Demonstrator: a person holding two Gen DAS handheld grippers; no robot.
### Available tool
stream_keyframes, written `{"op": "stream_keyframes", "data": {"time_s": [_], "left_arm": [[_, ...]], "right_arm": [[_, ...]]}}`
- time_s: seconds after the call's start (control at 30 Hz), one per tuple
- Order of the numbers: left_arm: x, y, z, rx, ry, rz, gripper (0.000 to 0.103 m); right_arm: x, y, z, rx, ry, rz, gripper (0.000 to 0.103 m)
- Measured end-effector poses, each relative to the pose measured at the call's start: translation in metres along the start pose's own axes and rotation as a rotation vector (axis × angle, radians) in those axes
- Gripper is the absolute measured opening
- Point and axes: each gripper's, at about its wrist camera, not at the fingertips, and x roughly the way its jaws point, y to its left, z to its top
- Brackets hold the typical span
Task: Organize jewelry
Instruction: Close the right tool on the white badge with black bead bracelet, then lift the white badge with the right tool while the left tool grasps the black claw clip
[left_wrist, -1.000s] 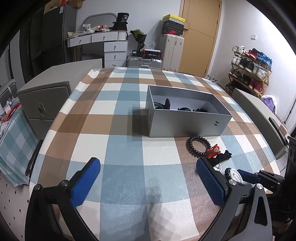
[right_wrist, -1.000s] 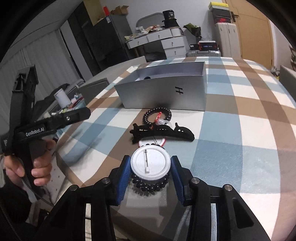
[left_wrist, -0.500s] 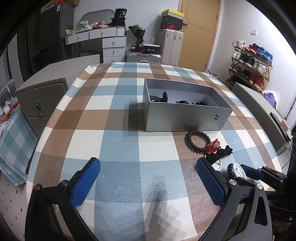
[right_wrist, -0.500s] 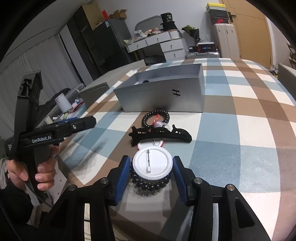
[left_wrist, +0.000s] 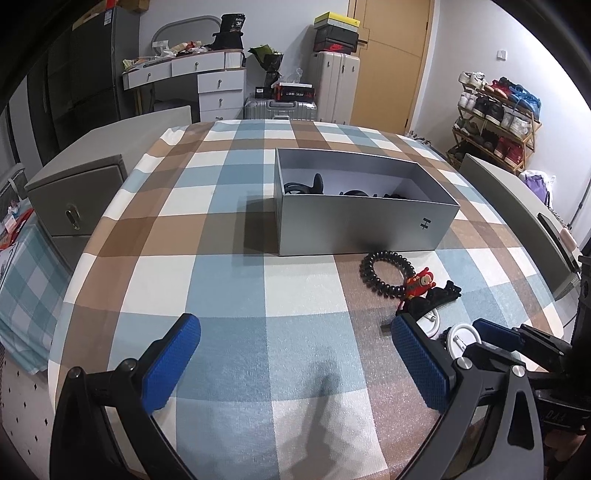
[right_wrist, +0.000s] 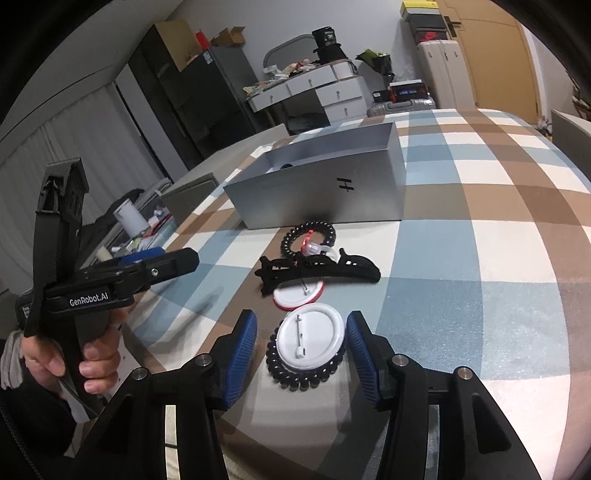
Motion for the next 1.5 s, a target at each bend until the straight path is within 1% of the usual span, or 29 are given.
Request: {"op": "stream_keyframes", "data": {"time_s": [0.03,0.13,0.2,0.27,0.37,0.43,0.47,0.53,0.6,0.63,0.67,0.8,0.9,0.97,1.03,1.13,1.2,1.3,1.43,1.5], "left_arm": [[0.000,0.000,0.000,0.001,0.000,-0.001,0.101],[0.000,-0.001,0.000,0.005,0.001,0.000,0.101],[0.001,-0.002,-0.001,0.006,0.004,-0.001,0.101],[0.002,-0.003,-0.001,0.009,0.008,-0.001,0.101],[0.003,-0.004,0.000,0.013,0.009,0.000,0.101],[0.004,-0.004,0.000,0.014,0.010,0.000,0.101],[0.004,-0.003,0.001,0.014,0.011,0.001,0.101],[0.005,-0.003,0.001,0.012,0.012,0.002,0.101],[0.006,-0.002,0.001,0.012,0.017,0.003,0.101],[0.008,-0.003,0.001,0.014,0.021,0.003,0.101],[0.008,-0.003,0.001,0.015,0.023,0.002,0.101],[0.010,-0.005,0.001,0.014,0.026,-0.006,0.101],[0.011,-0.007,0.001,0.025,0.032,-0.007,0.101],[0.010,-0.007,0.000,0.027,0.031,-0.007,0.101],[0.011,-0.006,0.000,0.023,0.033,-0.007,0.101],[0.011,-0.004,-0.001,0.012,0.034,-0.006,0.101],[0.010,-0.002,-0.002,0.011,0.033,-0.007,0.101],[0.010,-0.001,-0.002,0.006,0.032,-0.007,0.101],[0.010,0.003,-0.004,-0.008,0.030,-0.008,0.101],[0.010,0.004,-0.005,-0.012,0.030,-0.009,0.101]], "right_arm": [[-0.001,-0.001,0.000,0.003,-0.007,0.010,0.050],[-0.004,0.001,0.002,-0.005,-0.027,0.011,0.044],[-0.005,0.002,0.002,-0.014,-0.035,0.011,0.038],[-0.003,0.003,0.003,-0.017,-0.027,0.014,0.024],[0.001,0.003,0.003,-0.022,-0.014,0.011,0.018],[0.000,0.002,0.003,-0.019,-0.015,0.011,0.018],[-0.001,0.001,0.003,-0.019,-0.018,0.008,0.021],[-0.005,0.001,0.003,-0.026,-0.033,-0.005,0.021],[-0.007,0.002,0.001,-0.046,-0.030,-0.028,0.029],[-0.006,0.002,0.000,-0.052,-0.021,-0.034,0.037],[-0.005,0.002,-0.002,-0.056,-0.009,-0.039,0.040],[-0.003,0.002,-0.005,-0.051,0.009,-0.030,0.041],[-0.005,0.010,-0.004,-0.083,-0.011,-0.025,0.043],[-0.003,0.017,-0.005,-0.118,-0.007,-0.026,0.053],[-0.001,0.024,-0.006,-0.153,-0.006,-0.041,0.056],[0.005,0.033,-0.007,-0.210,-0.004,-0.105,0.056],[0.008,0.036,-0.007,-0.235,0.001,-0.128,0.055],[0.015,0.045,-0.009,-0.305,0.010,-0.198,0.051],[0.016,0.047,-0.011,-0.339,0.006,-0.244,0.042],[0.015,0.046,-0.011,-0.332,0.005,-0.238,0.041]]}}
